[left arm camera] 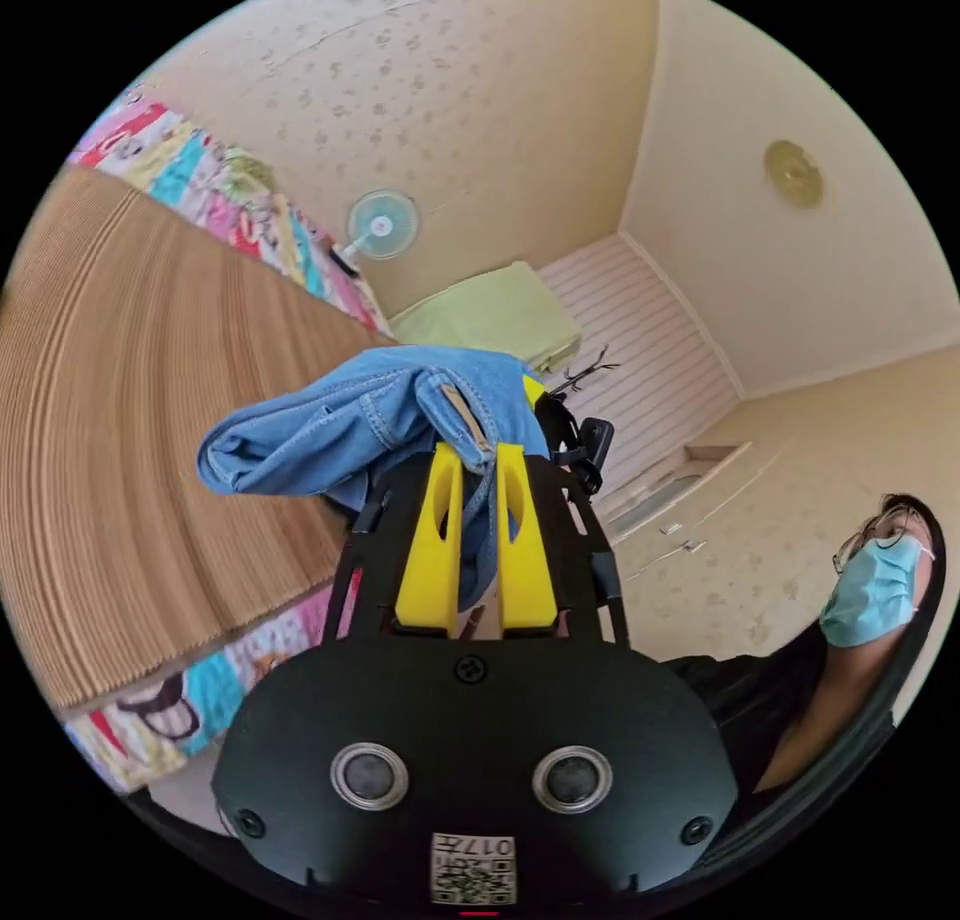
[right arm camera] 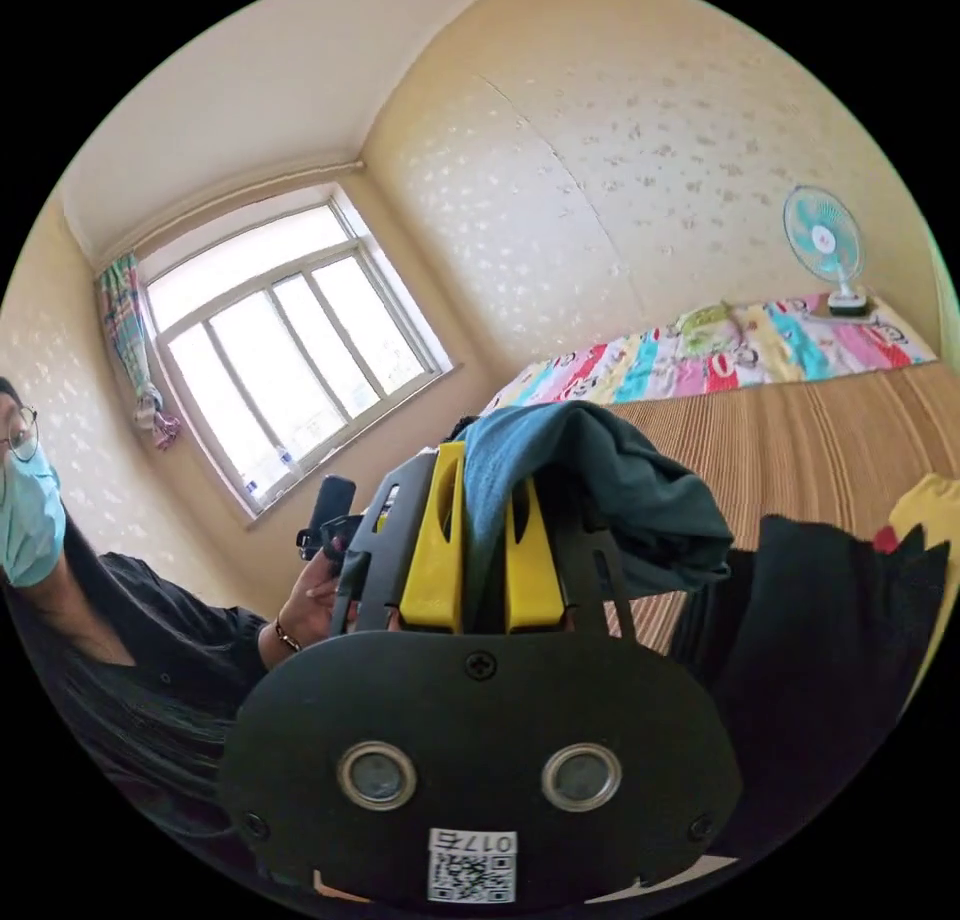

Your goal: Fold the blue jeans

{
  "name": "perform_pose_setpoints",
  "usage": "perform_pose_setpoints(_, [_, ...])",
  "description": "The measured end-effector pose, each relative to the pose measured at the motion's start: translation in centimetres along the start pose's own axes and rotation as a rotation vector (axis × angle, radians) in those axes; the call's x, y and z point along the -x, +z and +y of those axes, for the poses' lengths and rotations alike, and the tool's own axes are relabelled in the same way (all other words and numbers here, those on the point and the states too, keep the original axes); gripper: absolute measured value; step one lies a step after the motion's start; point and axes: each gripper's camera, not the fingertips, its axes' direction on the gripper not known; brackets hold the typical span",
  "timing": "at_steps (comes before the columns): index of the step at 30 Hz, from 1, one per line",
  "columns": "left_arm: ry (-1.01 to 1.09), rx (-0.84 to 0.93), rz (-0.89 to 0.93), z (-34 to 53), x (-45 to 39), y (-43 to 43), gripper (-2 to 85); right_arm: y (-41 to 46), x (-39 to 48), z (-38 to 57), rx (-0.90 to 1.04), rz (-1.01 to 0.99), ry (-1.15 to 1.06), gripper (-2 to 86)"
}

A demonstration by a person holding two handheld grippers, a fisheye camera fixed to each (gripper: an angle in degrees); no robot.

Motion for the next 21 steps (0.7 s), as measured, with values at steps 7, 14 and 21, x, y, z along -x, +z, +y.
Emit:
perform_pose_setpoints(7, [0.159, 0.289, -0.031, 2.1, -1.0, 17.3, 6.9, -14.2, -1.8, 3.4, 0.047, 0.739, 0.298, 8.8])
perform_pose_setpoints(14, [0.027, 0.562, -0.233, 20.5, 7.7, 18.2, 3.8, -13.7, -2.5, 21.4, 0.245, 1.188, 0.581, 9.6])
perform_pose_setpoints(21, [-0.034, 0.348, -0.57, 24.5, 8.8, 3.4, -0.9, -2.4, 6.9, 22.6, -0.137, 0.726, 0.13, 1.4])
